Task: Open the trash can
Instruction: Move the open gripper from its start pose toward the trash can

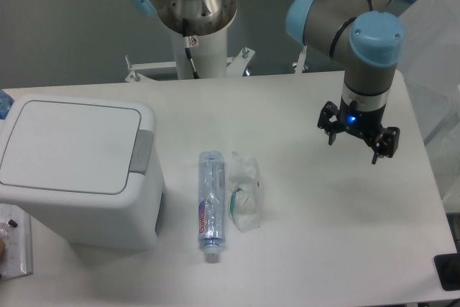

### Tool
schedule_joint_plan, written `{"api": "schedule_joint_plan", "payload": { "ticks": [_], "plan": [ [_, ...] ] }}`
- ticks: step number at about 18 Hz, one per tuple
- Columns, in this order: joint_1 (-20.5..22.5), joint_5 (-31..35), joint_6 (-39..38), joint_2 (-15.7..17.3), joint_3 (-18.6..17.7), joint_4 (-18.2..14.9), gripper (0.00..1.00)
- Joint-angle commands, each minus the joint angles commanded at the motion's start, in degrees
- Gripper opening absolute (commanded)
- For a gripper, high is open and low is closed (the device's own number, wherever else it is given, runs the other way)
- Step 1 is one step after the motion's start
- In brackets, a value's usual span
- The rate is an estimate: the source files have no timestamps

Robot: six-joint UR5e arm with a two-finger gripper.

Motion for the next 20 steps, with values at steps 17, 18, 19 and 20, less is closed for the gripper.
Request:
{"api": "schedule_joint_plan", "payload": {
  "ticks": [17,18,19,20],
  "plan": [
    [-4.56,-13.61,-27.12,4.04,-3.35,1.32,1.0],
    [-5.35,-15.19,-29.25,3.96,-2.3,1.23,1.0],
    [-6.06,-17.47,-30.92,3.96,-1.85,1.23,1.0],
    [-6.41,-20.8,-32.94,4.04,-1.85,1.23,1.0]
  ]
}}
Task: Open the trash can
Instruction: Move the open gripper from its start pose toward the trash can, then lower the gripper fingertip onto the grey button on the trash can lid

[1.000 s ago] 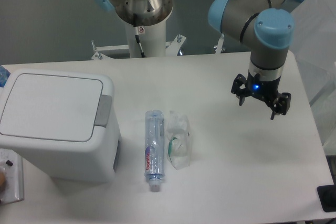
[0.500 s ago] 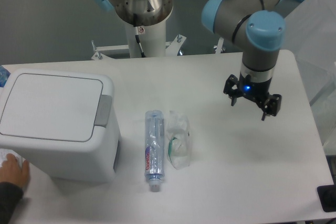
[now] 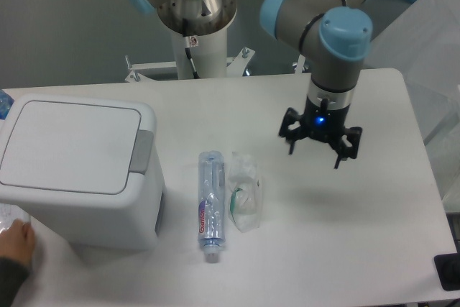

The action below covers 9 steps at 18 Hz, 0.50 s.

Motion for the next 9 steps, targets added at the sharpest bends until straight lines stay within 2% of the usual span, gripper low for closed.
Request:
{"api": "schedule_joint_plan", "payload": {
  "ticks": [3,4,9],
  "plan": [
    [0.17,-14.4,-2.57,0.09,0.0,0.09,1.0],
    [0.0,-17.32,-3.44,0.35,0.0,0.09,1.0],
    [-0.79,-21.29,-13.19,4.56,-0.79,0.18,1.0]
  ]
}}
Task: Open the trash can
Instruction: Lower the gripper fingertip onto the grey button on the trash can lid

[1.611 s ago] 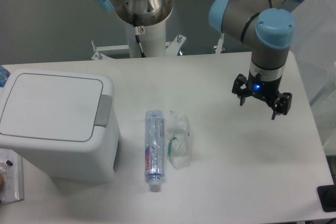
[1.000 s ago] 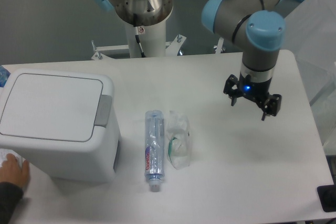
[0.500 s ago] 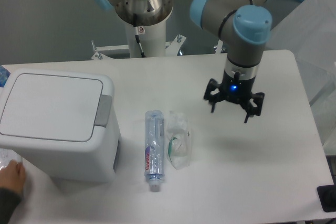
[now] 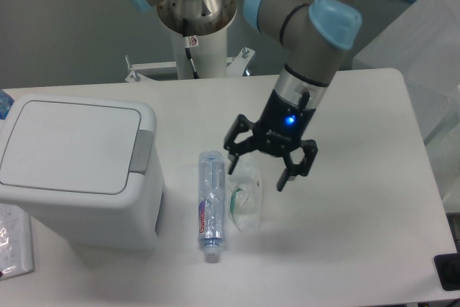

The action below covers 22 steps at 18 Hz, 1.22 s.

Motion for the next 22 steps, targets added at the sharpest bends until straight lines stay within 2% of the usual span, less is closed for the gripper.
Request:
{"api": "schedule_joint_plan", "payload": {
  "ticks": [3,9,16,22],
  "plan": [
    [-0.09,-6.86,-2.55,1.41,-0.88,0.0,1.0],
    [-2.46,-7.84,-3.53,4.22,-2.99,0.53,1.0],
    [-6.33,-7.75,-2.82,2.56,-3.08,1.23,1.0],
    [-6.33,-7.75,-2.74,0.98,-2.73,2.46,1.0]
  ]
}}
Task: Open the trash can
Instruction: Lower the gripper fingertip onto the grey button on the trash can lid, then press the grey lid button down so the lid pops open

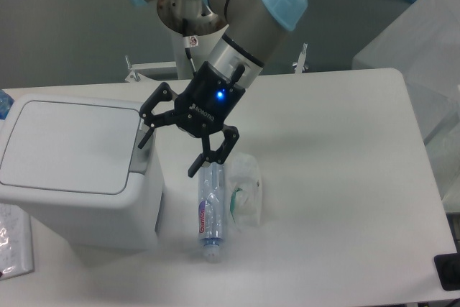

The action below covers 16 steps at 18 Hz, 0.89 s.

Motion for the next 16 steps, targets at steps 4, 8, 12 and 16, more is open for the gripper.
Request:
{"api": "schedule_joint_plan", "payload": {
  "ticks": [4,8,12,16],
  "plan": [
    [0.0,0.17,0.35,-0.62,0.26,0.18,1.0],
    [0.0,0.53,0.44,-1.06,0.26,0.36,1.0],
    [0.0,0.62,0.35,-1.06,0.09,0.36,1.0],
    [0.0,0.62,0.35,-1.14,0.0,0.36,1.0]
  ]
}}
